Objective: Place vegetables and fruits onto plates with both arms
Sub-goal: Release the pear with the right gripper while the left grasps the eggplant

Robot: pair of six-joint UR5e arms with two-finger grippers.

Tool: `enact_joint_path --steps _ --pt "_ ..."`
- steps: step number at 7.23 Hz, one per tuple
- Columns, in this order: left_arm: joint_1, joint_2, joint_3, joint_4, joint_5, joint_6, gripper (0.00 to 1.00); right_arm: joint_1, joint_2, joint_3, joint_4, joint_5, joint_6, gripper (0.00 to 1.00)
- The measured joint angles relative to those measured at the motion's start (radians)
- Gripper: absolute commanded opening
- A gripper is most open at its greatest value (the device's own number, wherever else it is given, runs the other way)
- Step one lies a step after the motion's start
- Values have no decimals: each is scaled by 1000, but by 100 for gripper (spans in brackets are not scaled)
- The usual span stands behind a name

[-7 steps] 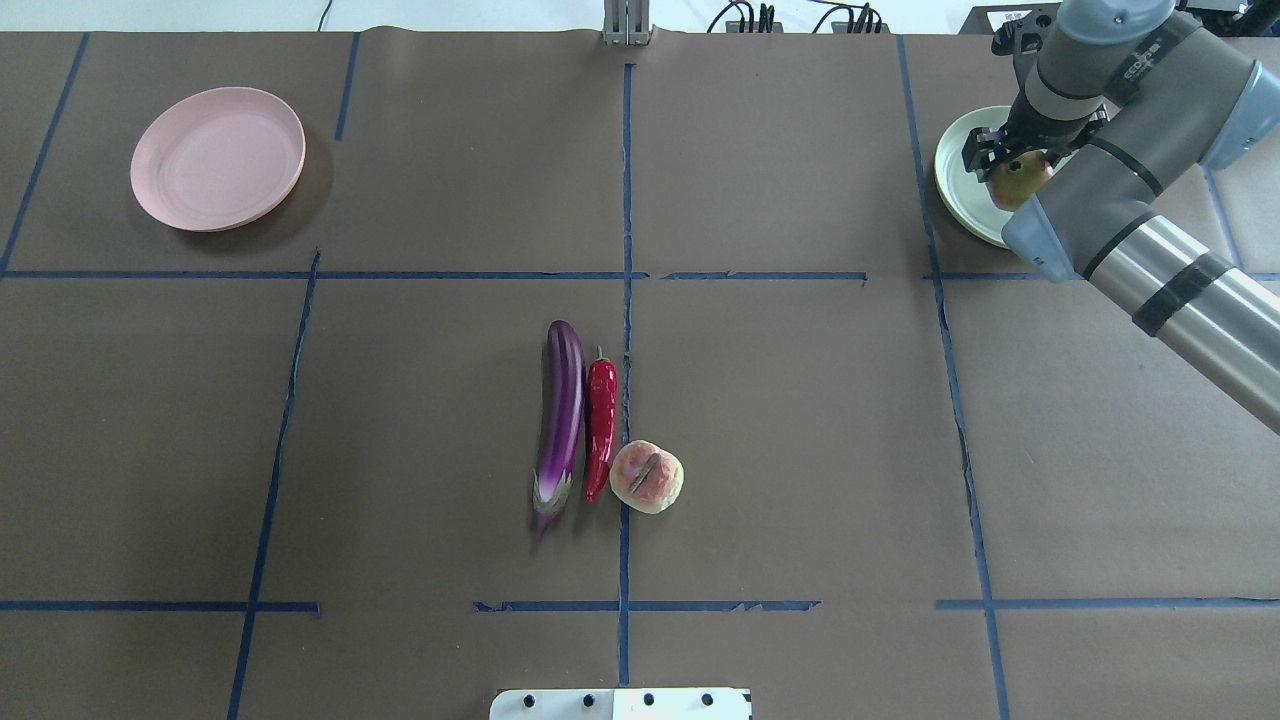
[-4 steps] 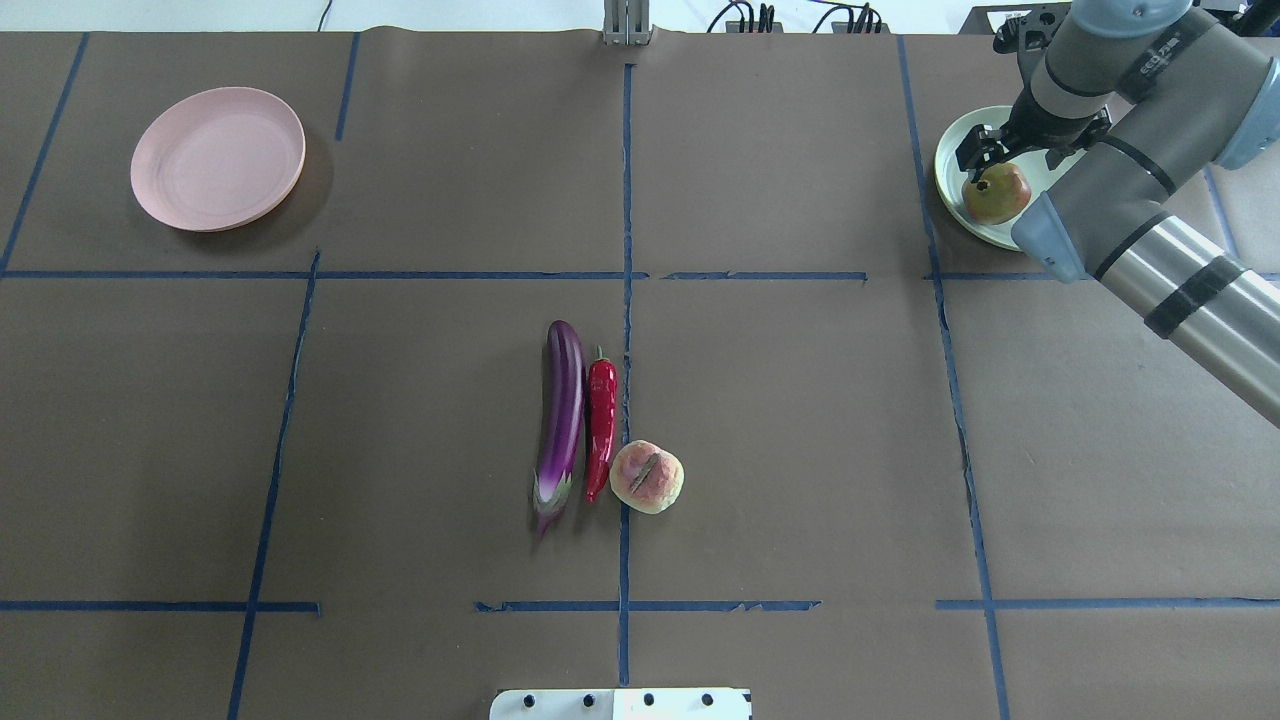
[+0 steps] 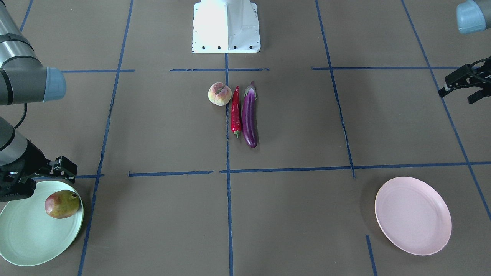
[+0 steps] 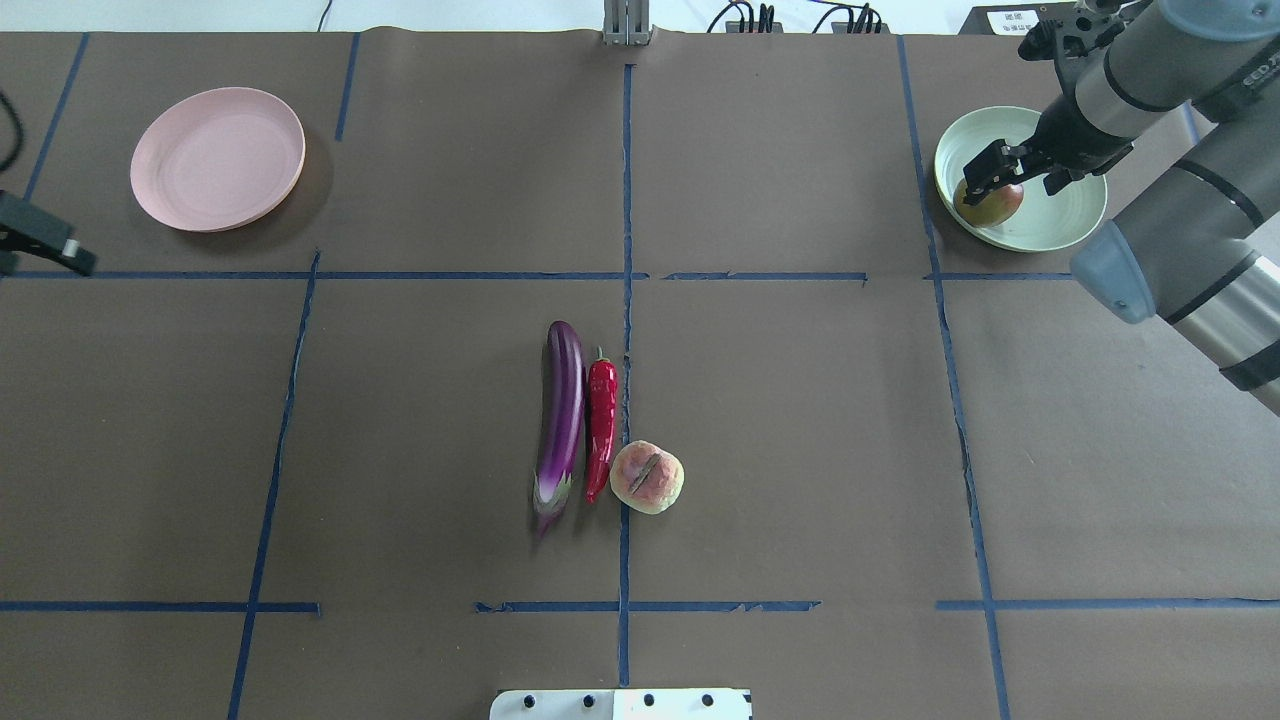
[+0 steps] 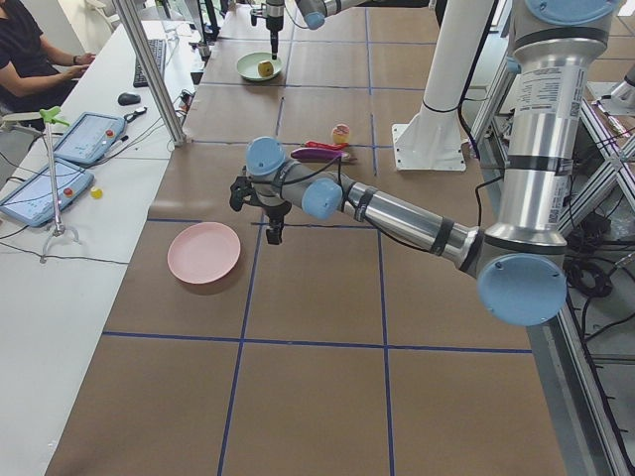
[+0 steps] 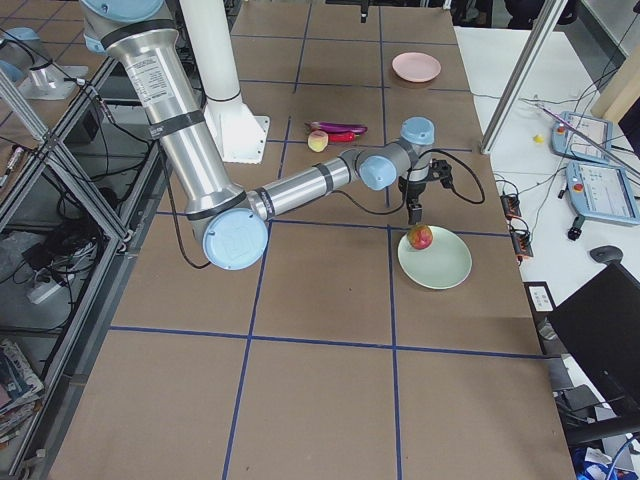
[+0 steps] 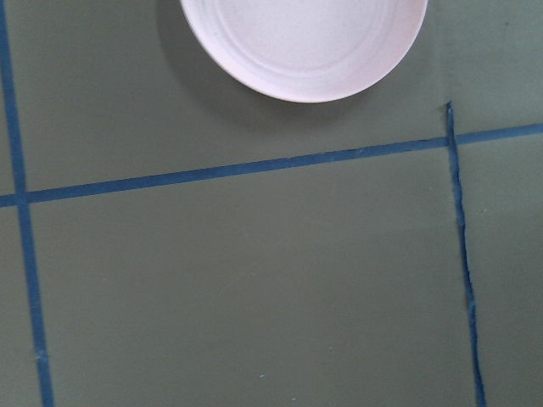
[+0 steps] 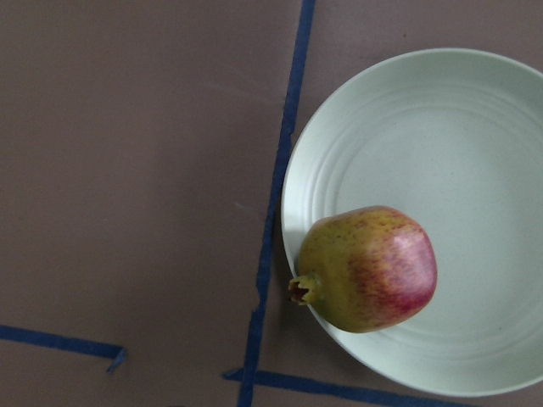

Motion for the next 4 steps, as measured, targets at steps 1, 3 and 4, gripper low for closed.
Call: enact_joint_path --steps 1,3,4 --pt "128 -96 7 -16 37 -144 100 -4 -27 57 0 34 32 100" --pt "380 -251 34 -25 194 -332 100 -38 -51 140 0 55 109 100" --pt "470 -324 74 -27 248 -409 100 -67 -54 176 0 56 161 100"
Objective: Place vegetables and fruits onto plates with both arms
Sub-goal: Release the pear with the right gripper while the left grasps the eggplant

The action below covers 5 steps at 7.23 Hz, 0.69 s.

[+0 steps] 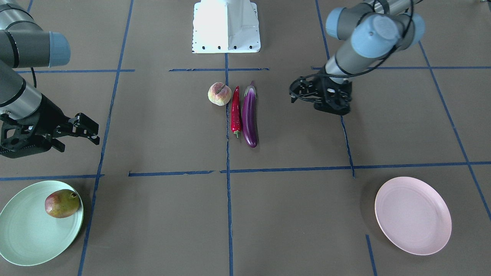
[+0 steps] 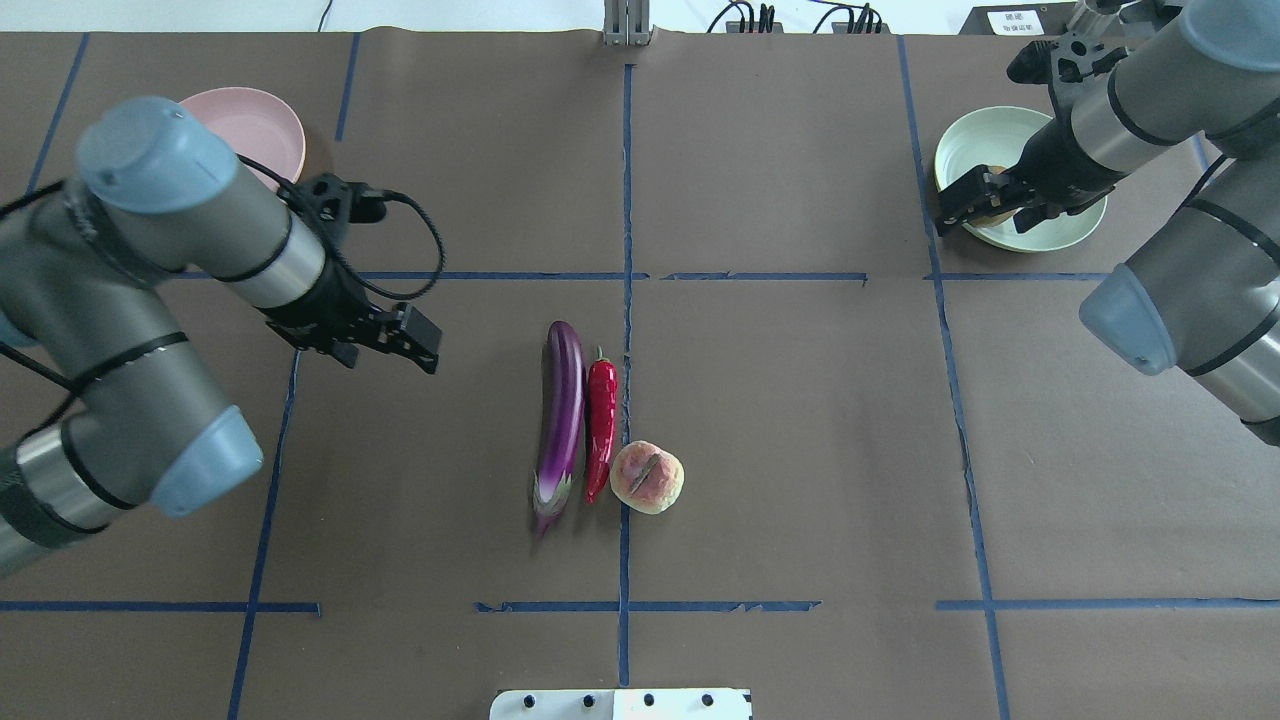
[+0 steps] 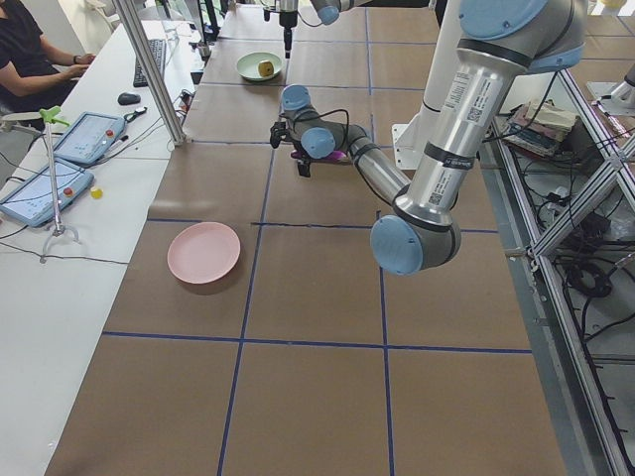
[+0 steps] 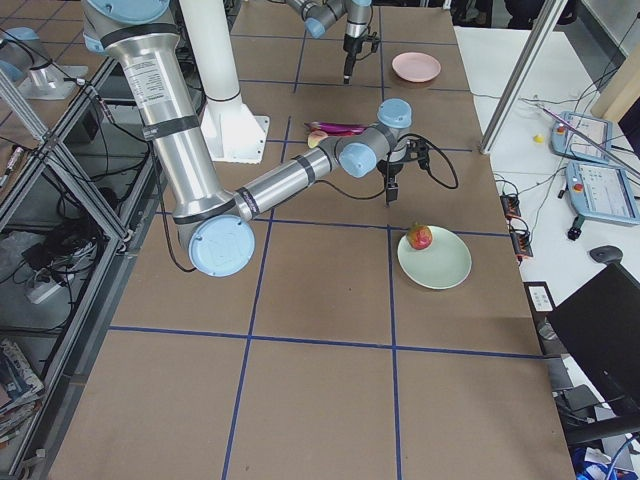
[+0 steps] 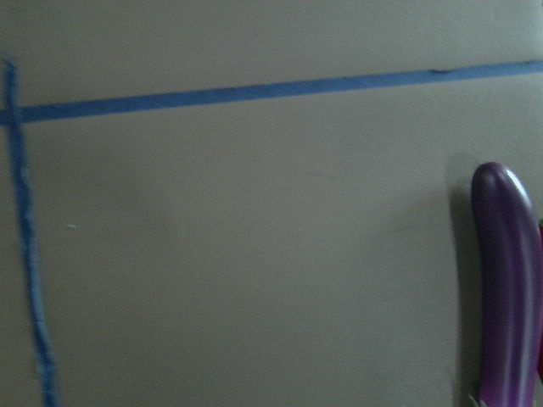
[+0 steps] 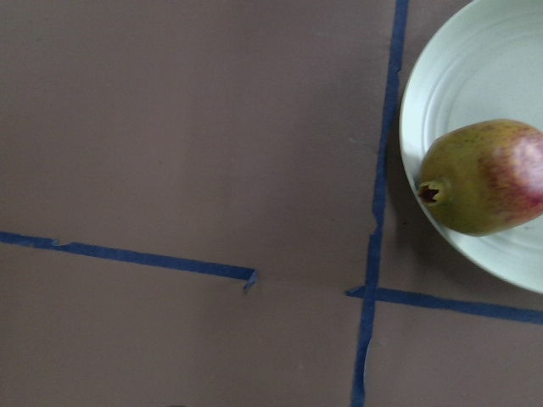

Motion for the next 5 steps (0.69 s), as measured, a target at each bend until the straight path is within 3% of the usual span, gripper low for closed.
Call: enact_joint_path --steps 2,5 --pt "93 -118 95 -7 41 -101 97 -78 0 70 0 -5 128 100" --pt "172 -184 177 -26 132 -133 79 -162 1 140 0 -9 250 100"
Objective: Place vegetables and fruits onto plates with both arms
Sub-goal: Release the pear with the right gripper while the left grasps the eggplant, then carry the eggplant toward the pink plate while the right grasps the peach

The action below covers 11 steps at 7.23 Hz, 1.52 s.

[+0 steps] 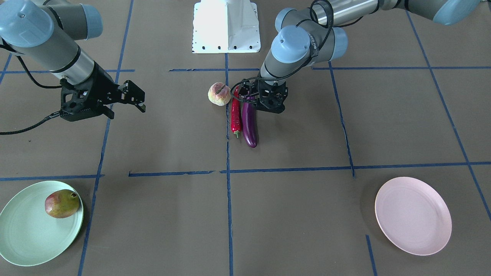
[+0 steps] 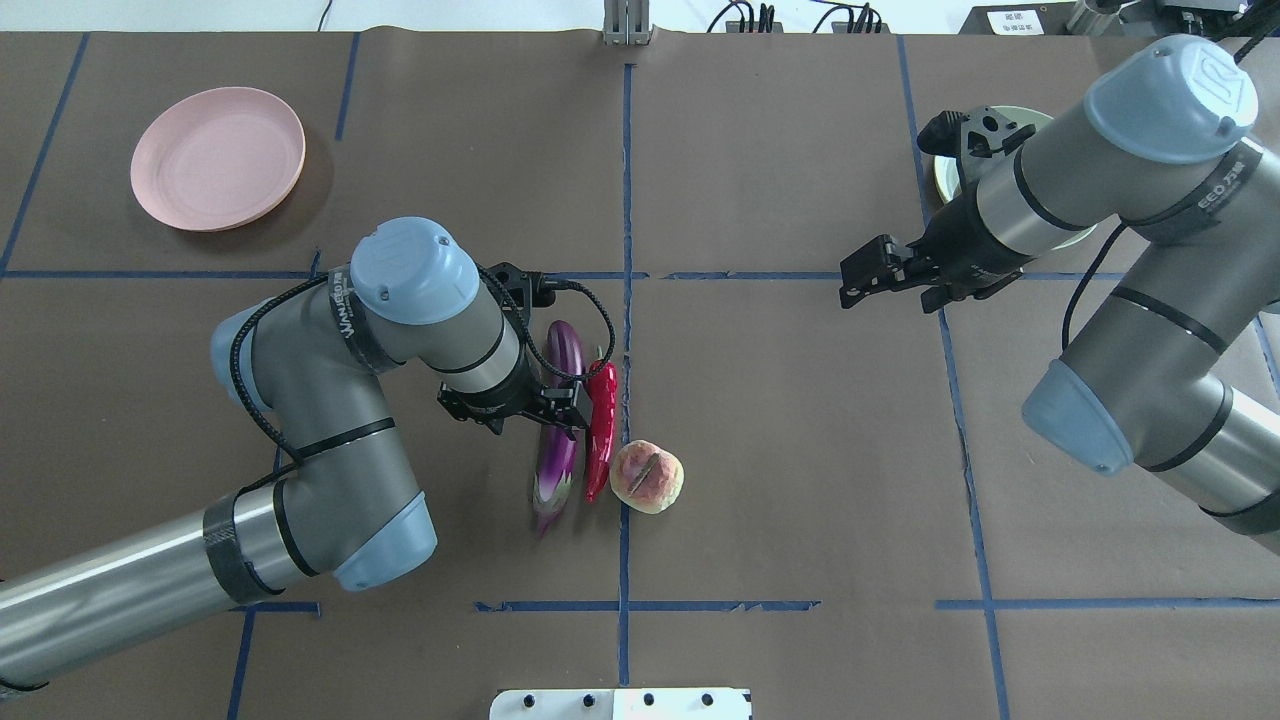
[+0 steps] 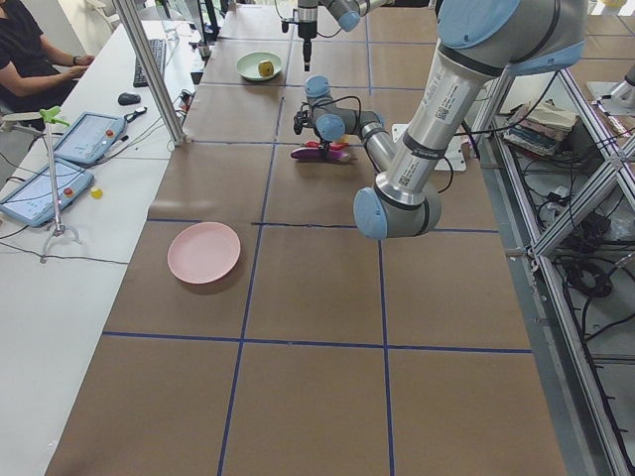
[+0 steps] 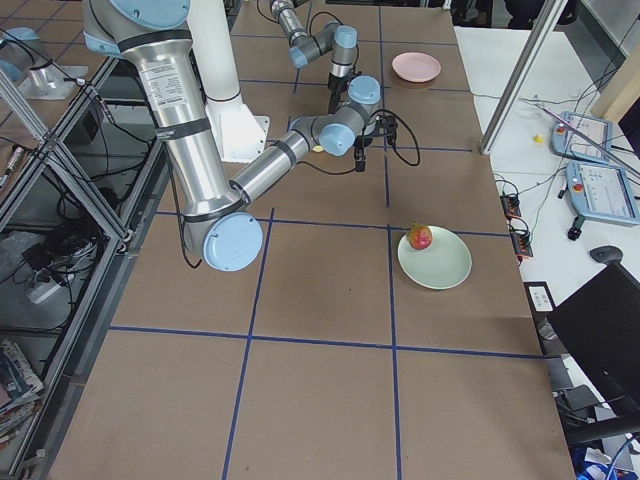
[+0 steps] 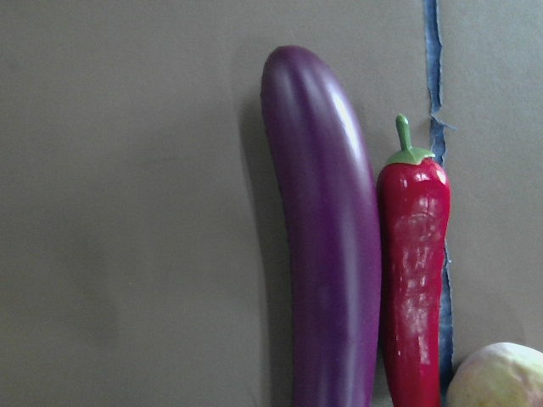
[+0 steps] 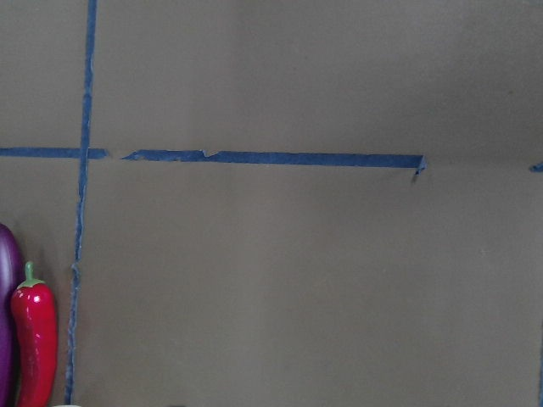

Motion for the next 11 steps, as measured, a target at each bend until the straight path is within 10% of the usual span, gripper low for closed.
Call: enact_joint_path --steps 2,5,6,11 --pt "14 -27 45 -1 14 -10 48 -37 8 10 0 -1 29 100" --pt "31 -32 72 -15 17 -40 38 -94 14 18 0 -2 49 100" --pt "35 -32 86 -33 17 -43 5 -122 17 17 0 -4 53 100" --pt "-175 3 -7 -47 18 -74 0 -380 144 -26 -1 -224 302 100"
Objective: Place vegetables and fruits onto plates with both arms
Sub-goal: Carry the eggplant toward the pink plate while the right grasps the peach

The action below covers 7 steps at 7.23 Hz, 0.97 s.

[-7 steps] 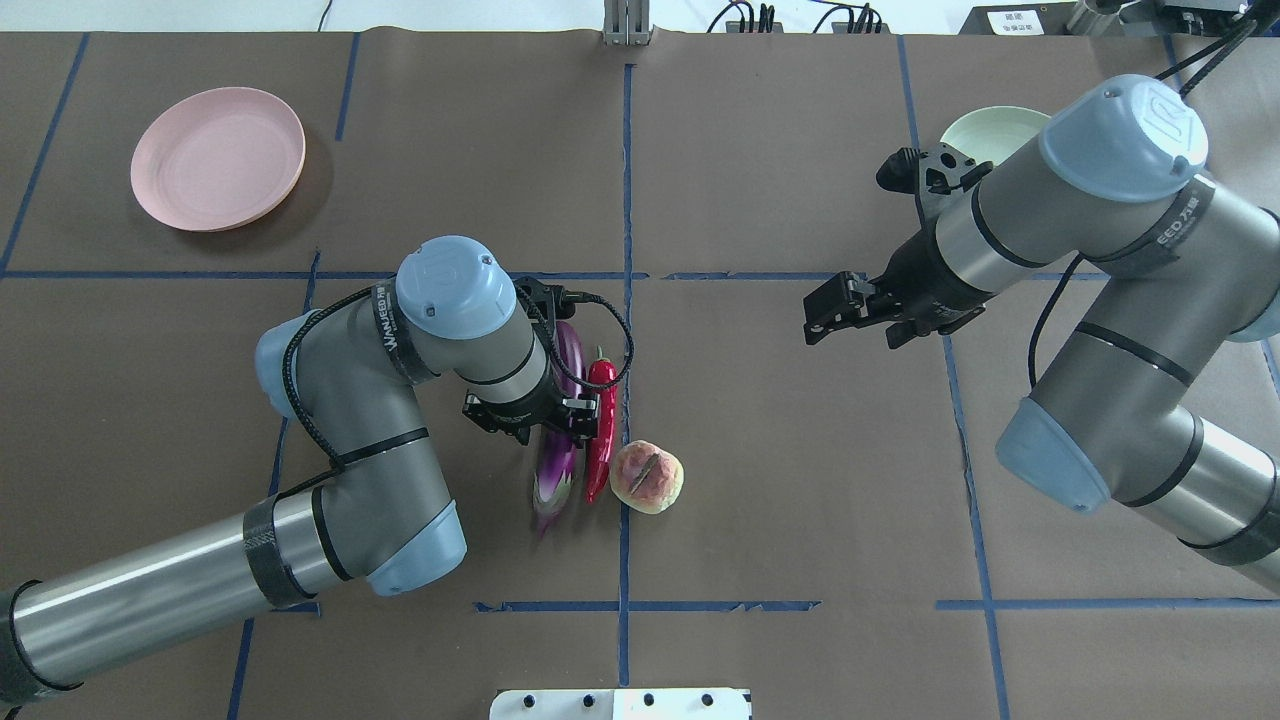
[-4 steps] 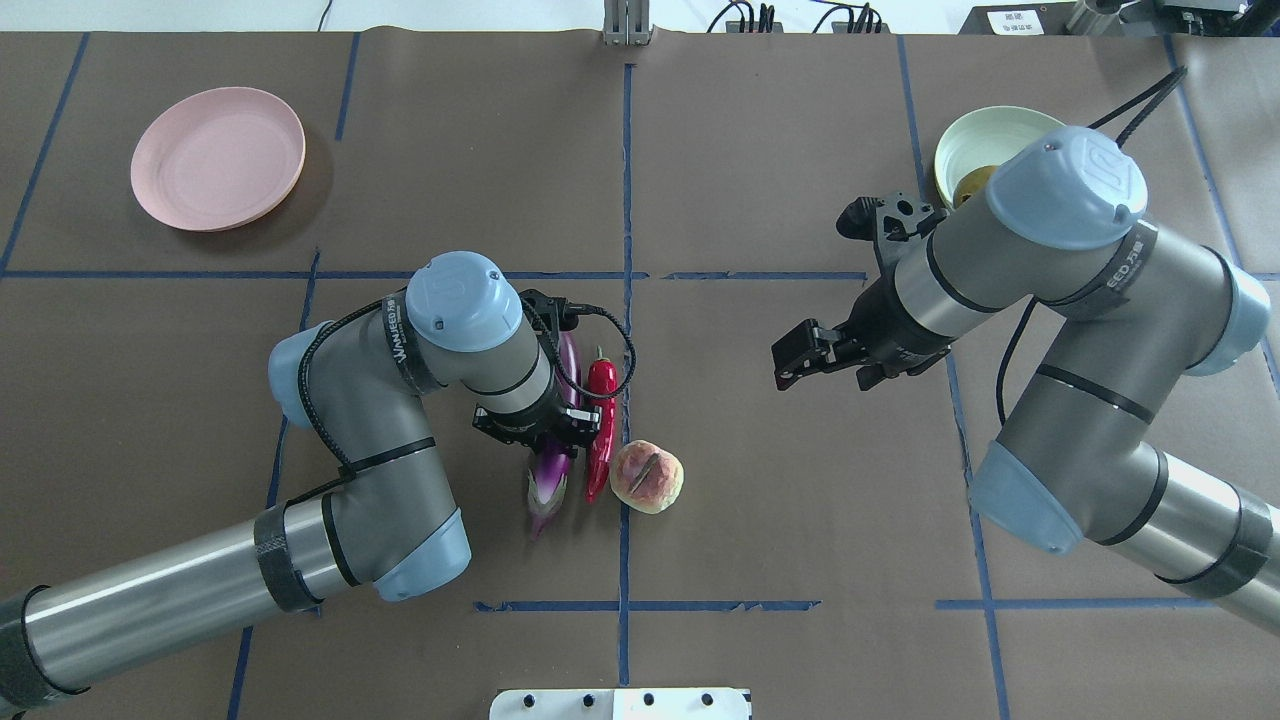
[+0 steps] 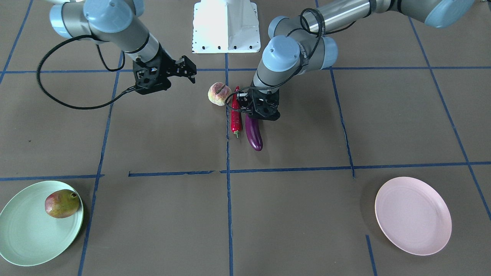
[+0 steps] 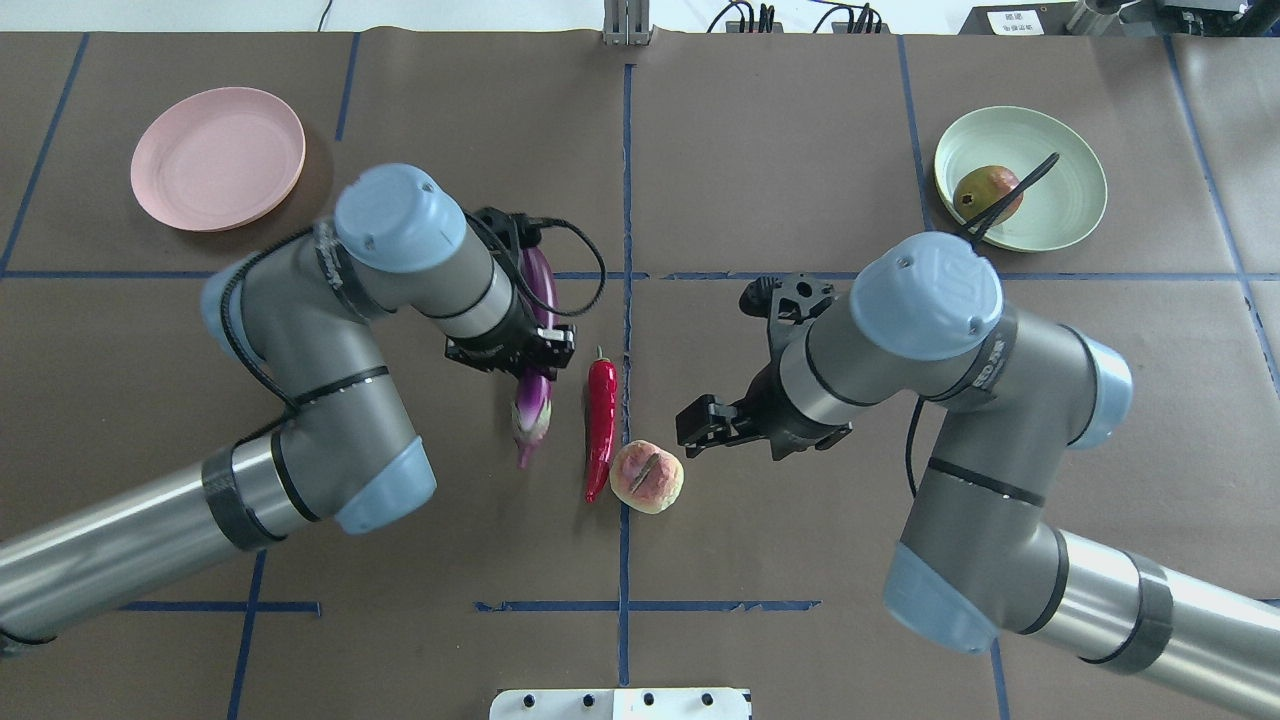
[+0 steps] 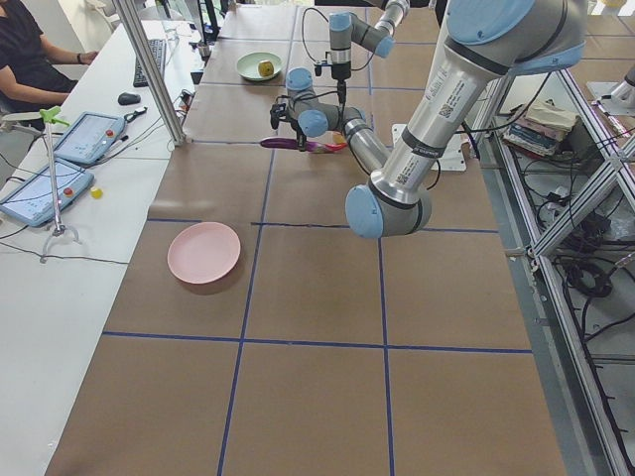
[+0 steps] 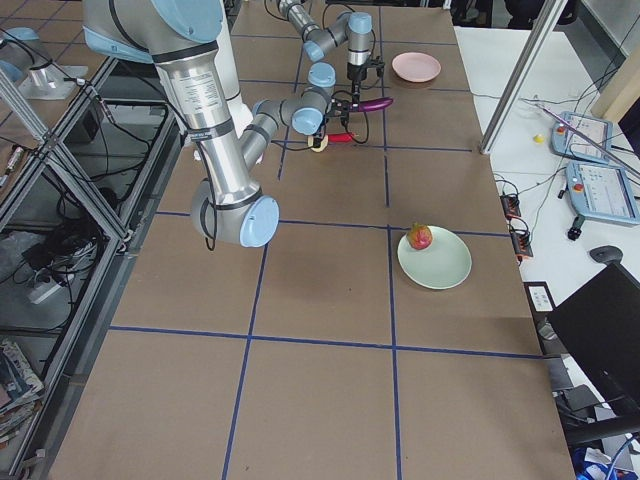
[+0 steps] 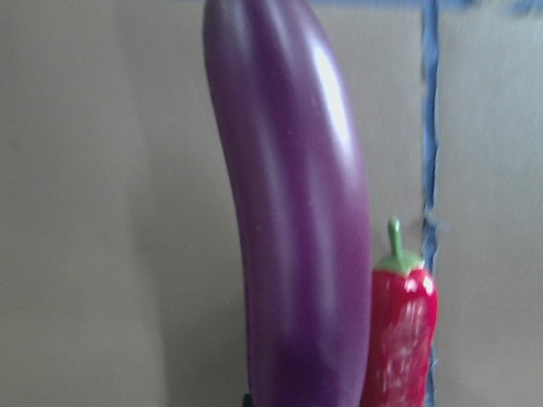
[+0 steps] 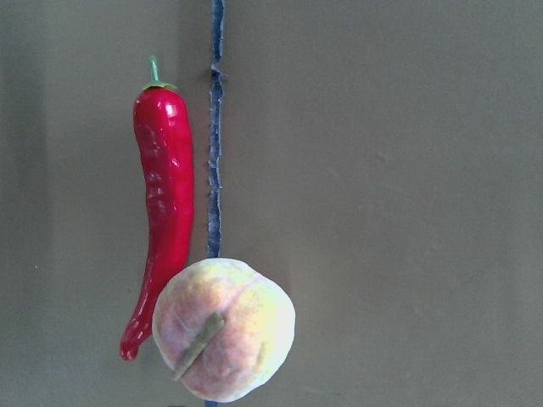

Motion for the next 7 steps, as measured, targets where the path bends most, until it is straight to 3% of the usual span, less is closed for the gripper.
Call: enact_joint_path --steps 3,6,7 --pt "-209 51 49 -3 5 26 1 -47 73 -62 -39 -62 207 100" --pt "-324 47 302 -81 116 261 10 -65 124 -105 -62 -97 355 100" --pt "-346 44 405 -162 131 293 29 -66 137 -110 -85 -108 379 100"
